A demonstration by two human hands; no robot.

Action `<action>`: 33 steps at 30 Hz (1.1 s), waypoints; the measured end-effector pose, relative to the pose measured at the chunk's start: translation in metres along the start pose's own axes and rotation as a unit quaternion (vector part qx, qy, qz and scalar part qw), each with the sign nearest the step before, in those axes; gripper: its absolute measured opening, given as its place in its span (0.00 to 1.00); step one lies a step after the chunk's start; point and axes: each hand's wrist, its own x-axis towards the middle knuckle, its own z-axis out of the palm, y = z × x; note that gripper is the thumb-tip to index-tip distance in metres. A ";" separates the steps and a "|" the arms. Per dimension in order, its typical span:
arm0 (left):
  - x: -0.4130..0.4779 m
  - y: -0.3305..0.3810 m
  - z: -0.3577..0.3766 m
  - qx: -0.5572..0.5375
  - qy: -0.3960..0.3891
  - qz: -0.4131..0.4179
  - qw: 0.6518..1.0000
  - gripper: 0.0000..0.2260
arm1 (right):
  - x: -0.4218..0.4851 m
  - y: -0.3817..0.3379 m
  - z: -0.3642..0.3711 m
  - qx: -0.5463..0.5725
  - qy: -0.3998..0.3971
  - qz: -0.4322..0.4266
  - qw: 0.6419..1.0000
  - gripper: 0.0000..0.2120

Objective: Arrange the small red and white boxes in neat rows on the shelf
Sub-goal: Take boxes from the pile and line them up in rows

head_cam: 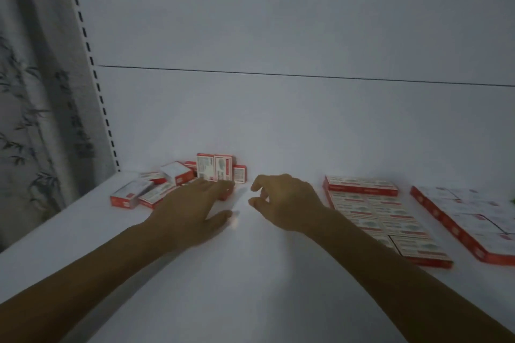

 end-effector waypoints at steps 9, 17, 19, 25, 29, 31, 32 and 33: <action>-0.025 -0.060 -0.001 -0.070 0.048 0.014 0.996 0.22 | 0.075 -0.067 0.029 -0.083 0.110 -0.016 0.990 0.20; -0.013 -0.074 0.022 -0.157 0.056 0.056 0.984 0.16 | 0.096 -0.067 0.042 -0.128 0.115 0.014 0.985 0.16; -0.012 -0.074 0.023 -0.172 0.039 0.035 0.984 0.17 | 0.093 -0.074 0.034 -0.108 0.100 0.020 0.989 0.14; -0.009 -0.067 0.018 -0.323 0.042 -0.019 0.945 0.13 | 0.059 -0.074 0.005 0.118 0.164 0.112 0.973 0.09; -0.006 -0.065 0.014 -0.478 0.040 -0.076 0.874 0.15 | 0.020 -0.075 0.007 0.452 0.119 0.176 0.866 0.09; -0.006 -0.061 0.014 -0.534 0.024 -0.078 0.841 0.14 | 0.007 -0.072 0.017 0.524 0.104 0.186 0.825 0.10; -0.006 -0.059 0.013 -0.552 0.017 -0.075 0.830 0.12 | 0.004 -0.070 0.020 0.540 0.097 0.191 0.814 0.10; -0.007 -0.057 0.013 -0.566 0.014 -0.076 0.821 0.09 | 0.003 -0.069 0.023 0.548 0.088 0.198 0.808 0.11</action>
